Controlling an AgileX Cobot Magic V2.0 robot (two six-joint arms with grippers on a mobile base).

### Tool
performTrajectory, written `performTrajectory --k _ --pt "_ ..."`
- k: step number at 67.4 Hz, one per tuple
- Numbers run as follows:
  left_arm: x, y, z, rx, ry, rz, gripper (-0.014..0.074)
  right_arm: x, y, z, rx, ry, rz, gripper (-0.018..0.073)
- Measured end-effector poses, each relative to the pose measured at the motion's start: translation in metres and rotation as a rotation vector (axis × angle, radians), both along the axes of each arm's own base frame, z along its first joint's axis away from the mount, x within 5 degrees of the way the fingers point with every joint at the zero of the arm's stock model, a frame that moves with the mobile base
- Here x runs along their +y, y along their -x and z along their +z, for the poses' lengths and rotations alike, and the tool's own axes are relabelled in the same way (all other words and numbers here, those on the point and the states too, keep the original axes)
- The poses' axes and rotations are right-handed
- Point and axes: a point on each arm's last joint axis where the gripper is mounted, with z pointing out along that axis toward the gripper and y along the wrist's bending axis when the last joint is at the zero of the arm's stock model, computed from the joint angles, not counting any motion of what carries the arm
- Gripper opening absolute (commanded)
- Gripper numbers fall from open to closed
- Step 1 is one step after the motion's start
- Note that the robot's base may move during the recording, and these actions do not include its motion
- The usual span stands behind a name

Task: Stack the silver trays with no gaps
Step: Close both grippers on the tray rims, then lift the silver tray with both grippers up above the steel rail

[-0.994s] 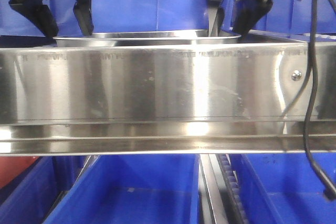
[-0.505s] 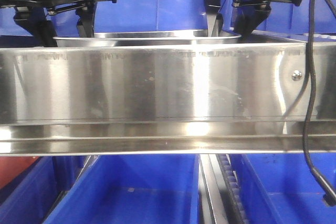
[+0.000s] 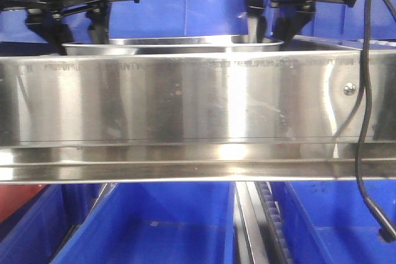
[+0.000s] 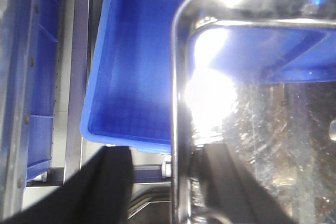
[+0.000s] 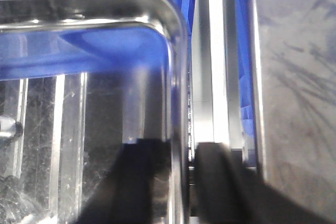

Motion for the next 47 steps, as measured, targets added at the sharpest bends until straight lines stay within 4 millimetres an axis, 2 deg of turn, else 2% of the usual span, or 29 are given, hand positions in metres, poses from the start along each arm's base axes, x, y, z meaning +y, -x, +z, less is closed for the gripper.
performTrajectory --k 3,17,26,35,47 --pt "0.000 0.000 0.000 0.000 0.002 -0.007 -0.0029 0.000 0.000 0.000 0.000 0.000 0.000 -0.0020" --pt "-0.003 0.000 0.002 0.002 0.021 -0.032 -0.0013 0.000 0.000 0.001 0.004 0.004 0.000 -0.0020" --pt "-0.003 0.002 0.008 0.014 0.025 -0.027 -0.0015 -0.001 0.000 0.013 -0.001 0.012 0.000 -0.0020" --pt "-0.002 0.013 0.036 -0.049 0.052 -0.029 -0.0015 -0.005 0.005 0.038 -0.068 0.000 -0.003 -0.0020" --pt "-0.002 0.045 0.083 -0.180 0.065 -0.023 -0.0015 -0.008 0.031 0.080 -0.183 -0.003 0.005 -0.0020"
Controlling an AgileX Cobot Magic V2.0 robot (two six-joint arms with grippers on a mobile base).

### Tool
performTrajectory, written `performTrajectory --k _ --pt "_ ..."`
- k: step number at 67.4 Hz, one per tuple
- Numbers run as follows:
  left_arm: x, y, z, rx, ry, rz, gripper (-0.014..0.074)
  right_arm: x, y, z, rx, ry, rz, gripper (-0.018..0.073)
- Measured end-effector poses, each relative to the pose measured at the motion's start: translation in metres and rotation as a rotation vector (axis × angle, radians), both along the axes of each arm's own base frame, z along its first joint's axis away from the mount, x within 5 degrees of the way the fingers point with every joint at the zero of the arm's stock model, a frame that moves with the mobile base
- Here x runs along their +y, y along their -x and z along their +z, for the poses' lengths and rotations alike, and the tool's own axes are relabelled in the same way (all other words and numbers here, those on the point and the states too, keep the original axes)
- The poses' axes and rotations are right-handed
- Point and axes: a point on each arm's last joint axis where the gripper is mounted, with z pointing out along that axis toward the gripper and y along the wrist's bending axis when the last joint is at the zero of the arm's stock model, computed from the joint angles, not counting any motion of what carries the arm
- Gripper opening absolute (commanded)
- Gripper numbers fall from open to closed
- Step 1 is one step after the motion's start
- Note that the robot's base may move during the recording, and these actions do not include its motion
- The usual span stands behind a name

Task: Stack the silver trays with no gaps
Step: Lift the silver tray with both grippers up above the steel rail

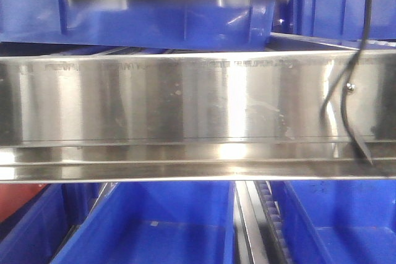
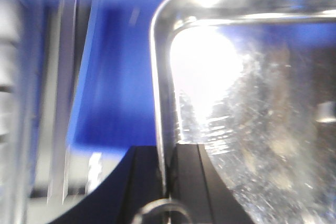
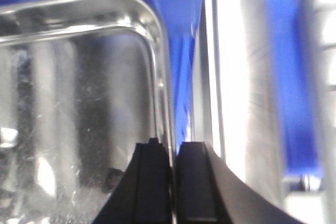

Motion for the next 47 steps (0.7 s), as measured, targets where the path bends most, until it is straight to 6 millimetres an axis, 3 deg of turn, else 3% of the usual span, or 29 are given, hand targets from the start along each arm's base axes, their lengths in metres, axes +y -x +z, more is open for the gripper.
performTrajectory --k 6,17,38,47 --pt "-0.001 0.022 0.021 -0.063 -0.024 0.016 -0.0016 0.004 0.018 0.013 -0.047 0.017 0.008 -0.0022" --pt "0.000 0.056 0.033 -0.100 -0.036 0.050 -0.0016 0.010 0.059 0.015 -0.078 0.017 0.003 -0.0022" --pt "-0.003 0.127 0.015 -0.081 0.030 0.042 -0.0016 0.004 0.138 0.004 -0.132 0.039 0.020 -0.0022" --pt "-0.004 0.153 0.005 -0.063 0.054 0.045 -0.0016 0.006 0.160 -0.007 -0.102 0.067 0.021 -0.0022"
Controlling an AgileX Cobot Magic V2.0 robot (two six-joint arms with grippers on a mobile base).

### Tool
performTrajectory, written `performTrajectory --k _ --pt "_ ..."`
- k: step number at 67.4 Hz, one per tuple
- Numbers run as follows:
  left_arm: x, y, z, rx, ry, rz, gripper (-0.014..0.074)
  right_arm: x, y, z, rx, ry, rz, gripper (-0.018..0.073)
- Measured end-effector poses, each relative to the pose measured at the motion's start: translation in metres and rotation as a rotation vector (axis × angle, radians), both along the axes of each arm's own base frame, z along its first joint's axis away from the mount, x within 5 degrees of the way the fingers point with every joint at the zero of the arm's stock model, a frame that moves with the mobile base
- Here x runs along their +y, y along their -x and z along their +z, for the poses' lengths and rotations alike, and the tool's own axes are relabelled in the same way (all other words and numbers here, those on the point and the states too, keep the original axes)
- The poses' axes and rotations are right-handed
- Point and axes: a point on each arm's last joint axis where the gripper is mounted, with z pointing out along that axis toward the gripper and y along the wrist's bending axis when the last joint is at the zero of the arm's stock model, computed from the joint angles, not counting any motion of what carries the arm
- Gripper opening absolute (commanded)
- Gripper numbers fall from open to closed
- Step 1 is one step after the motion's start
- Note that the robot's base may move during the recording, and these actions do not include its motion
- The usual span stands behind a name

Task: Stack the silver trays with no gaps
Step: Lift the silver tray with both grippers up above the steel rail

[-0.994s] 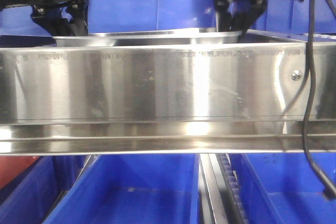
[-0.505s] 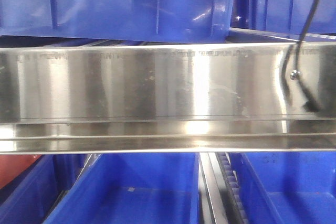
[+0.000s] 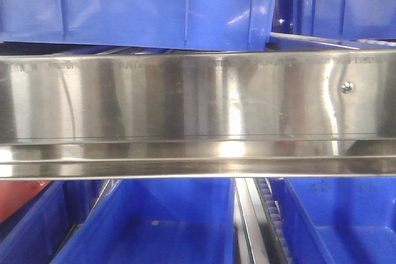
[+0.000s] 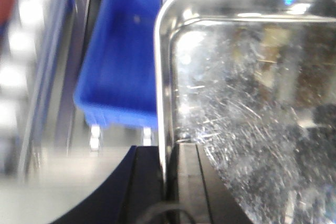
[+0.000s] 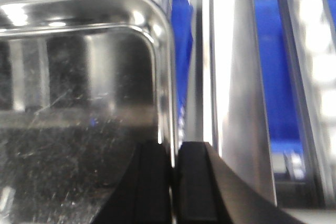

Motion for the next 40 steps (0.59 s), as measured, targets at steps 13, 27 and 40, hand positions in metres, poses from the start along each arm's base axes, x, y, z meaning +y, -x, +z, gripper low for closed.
performTrajectory --k 13,27,40 --pt "0.002 0.014 -0.003 -0.003 0.003 -0.010 -0.0016 0.004 0.010 -0.007 0.014 0.012 0.007 -0.0022" --pt "0.002 0.014 -0.005 -0.009 -0.013 -0.020 -0.0016 0.004 0.010 -0.007 0.009 0.014 0.006 -0.0022" --pt "0.002 0.014 -0.006 -0.015 -0.015 -0.026 -0.0016 0.004 0.010 -0.007 0.008 0.014 0.004 -0.0022"
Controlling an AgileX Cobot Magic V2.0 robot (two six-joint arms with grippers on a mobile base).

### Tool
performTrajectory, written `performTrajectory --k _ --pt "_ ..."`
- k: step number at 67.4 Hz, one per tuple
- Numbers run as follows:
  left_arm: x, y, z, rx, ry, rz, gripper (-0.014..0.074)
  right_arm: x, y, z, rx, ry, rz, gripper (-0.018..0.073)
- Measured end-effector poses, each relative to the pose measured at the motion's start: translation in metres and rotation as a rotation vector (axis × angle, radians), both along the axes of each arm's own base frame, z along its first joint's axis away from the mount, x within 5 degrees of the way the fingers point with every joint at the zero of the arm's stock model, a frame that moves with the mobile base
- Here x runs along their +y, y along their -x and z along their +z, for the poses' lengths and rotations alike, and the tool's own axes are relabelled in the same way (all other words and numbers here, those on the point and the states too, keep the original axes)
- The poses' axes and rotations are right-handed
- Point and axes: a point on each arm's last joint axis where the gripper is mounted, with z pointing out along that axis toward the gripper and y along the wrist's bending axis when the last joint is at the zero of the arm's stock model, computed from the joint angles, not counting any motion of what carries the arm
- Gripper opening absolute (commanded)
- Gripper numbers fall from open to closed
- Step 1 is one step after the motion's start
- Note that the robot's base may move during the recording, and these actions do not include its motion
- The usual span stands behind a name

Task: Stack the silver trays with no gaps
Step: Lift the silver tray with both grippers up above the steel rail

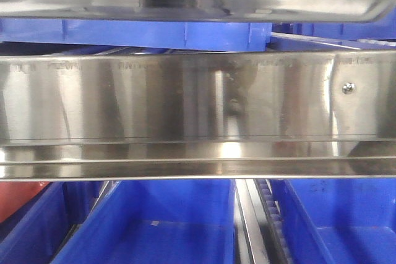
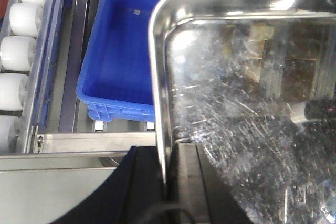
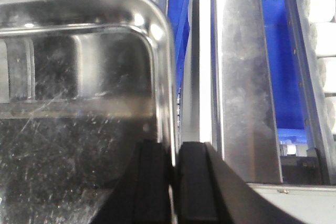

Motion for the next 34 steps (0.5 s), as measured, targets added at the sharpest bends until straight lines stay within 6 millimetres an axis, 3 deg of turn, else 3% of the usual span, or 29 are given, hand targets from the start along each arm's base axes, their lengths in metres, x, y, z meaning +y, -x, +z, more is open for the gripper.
performTrajectory --k 34 --pt "0.0002 -0.0007 -0.0001 -0.009 -0.004 -0.001 -0.0016 0.0000 0.0000 0.0000 0.000 0.000 0.000 -0.0022"
